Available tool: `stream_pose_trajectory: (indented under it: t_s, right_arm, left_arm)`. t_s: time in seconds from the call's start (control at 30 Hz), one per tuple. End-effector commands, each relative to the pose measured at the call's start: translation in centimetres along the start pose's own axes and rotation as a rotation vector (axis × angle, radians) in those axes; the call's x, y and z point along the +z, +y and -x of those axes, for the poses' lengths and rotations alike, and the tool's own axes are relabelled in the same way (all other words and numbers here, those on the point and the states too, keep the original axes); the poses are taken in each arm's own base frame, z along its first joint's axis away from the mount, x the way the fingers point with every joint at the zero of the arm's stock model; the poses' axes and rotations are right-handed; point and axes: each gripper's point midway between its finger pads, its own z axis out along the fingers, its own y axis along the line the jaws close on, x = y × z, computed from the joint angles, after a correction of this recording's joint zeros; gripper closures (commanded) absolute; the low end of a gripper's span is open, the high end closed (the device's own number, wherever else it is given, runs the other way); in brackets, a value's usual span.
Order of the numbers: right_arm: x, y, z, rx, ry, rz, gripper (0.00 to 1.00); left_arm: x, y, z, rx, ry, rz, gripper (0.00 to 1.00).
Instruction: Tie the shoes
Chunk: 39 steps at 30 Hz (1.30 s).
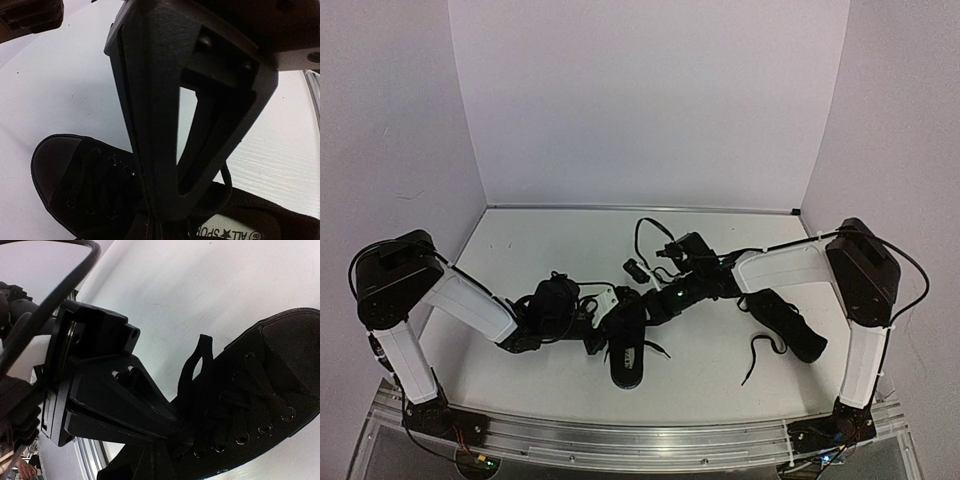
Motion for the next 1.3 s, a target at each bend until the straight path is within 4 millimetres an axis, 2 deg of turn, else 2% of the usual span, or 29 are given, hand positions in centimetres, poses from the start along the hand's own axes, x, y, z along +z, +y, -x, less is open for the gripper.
stream_pose_trajectory:
  t_s: [0.0, 0.2, 0.37, 0.63, 0.8, 1.03, 1.27]
  right_arm:
    - [-0.4, 2.3, 0.7, -0.039, -0.027, 0.075, 1.0]
    - [0.0, 2.4, 0.1, -0.024, -0.014, 0.092, 1.0]
    - [-0.1, 2.1, -0.4, -0.013, -0.006, 0.08, 0.94]
    - [-3.4, 2.1, 2.0, -0.031, -0.086, 0.053, 0.82]
    - [-4.6, 0.4, 2.8, 0.002, -0.122, 0.006, 0.8]
    - [-2.5, -2.7, 1.7, 0.101, -0.079, -0.036, 0.85]
    - [-1.3, -2.2, 1.1, 0.098, -0.049, -0.003, 0.86]
  left_arm:
    - [0.1, 0.1, 1.3, -0.056, -0.09, -0.01, 1.0]
    - [0.5, 0.1, 1.2, -0.074, -0.107, -0.011, 1.0]
    - [0.4, -0.1, 1.0, -0.057, -0.116, -0.016, 1.0]
    - [0.2, -0.2, 0.4, -0.027, -0.103, -0.016, 1.0]
    - [0.1, -0.3, 0.3, -0.022, -0.103, -0.017, 1.0]
    - [0.1, -0.4, 0.2, -0.017, -0.102, -0.023, 1.0]
    - [0.2, -0.5, 0.3, -0.007, -0.102, -0.028, 1.0]
